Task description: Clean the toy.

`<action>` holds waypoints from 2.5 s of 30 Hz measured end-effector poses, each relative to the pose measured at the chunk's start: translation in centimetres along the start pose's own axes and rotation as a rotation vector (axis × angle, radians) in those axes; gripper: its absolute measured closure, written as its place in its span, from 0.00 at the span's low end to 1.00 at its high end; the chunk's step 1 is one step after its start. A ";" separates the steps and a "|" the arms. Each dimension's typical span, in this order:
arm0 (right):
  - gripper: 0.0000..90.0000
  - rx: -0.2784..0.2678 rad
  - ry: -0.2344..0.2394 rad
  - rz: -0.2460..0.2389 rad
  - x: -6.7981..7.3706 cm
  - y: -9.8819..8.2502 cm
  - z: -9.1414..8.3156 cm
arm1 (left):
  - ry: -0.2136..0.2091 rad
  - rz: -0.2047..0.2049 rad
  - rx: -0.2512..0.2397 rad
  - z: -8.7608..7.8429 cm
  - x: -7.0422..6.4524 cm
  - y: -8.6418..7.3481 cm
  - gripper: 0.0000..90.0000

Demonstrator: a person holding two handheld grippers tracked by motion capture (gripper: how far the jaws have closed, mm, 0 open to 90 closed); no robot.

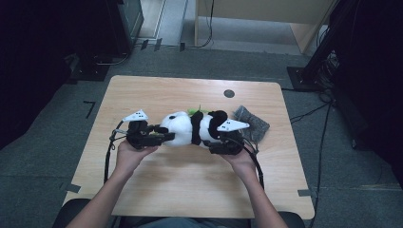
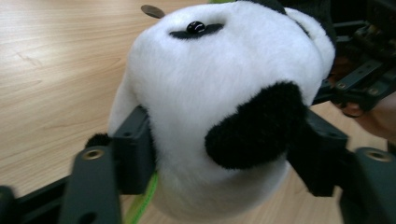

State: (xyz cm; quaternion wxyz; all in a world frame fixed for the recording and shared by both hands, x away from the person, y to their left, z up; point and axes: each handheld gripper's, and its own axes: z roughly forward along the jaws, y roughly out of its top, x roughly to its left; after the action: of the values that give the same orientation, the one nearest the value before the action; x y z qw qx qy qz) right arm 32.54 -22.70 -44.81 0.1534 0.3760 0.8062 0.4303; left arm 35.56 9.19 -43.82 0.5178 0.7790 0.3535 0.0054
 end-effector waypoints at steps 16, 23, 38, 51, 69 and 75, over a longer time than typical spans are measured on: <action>0.45 -0.014 0.027 0.210 -2.5 1.0 -3.7 | 0.016 0.127 -0.055 -0.6 -0.1 -1.7 0.32; 0.44 -0.048 0.099 0.228 -1.8 1.5 -5.1 | 0.008 0.236 -0.093 0.0 -1.1 -2.1 0.25; 0.44 0.007 0.155 0.223 -0.5 1.7 -3.9 | 0.026 0.199 -0.080 1.0 -1.1 -2.2 0.24; 0.25 0.016 0.119 0.210 -1.3 1.3 -3.2 | -0.016 0.032 0.024 0.8 -1.1 -1.5 0.67; 0.29 -0.034 0.150 0.073 -1.7 -0.6 -2.4 | -0.034 -0.123 -0.080 -2.8 1.8 0.0 0.71; 0.30 -0.066 0.152 0.093 -1.2 -0.6 -1.0 | -0.049 -0.131 -0.070 -2.0 0.9 -0.1 0.69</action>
State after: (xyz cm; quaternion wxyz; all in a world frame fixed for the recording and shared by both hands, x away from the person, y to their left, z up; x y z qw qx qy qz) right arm 32.51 -24.37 -44.83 0.0840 0.3739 0.7826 0.4905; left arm 35.46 11.34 -43.27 0.5524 0.7355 0.3907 -0.0351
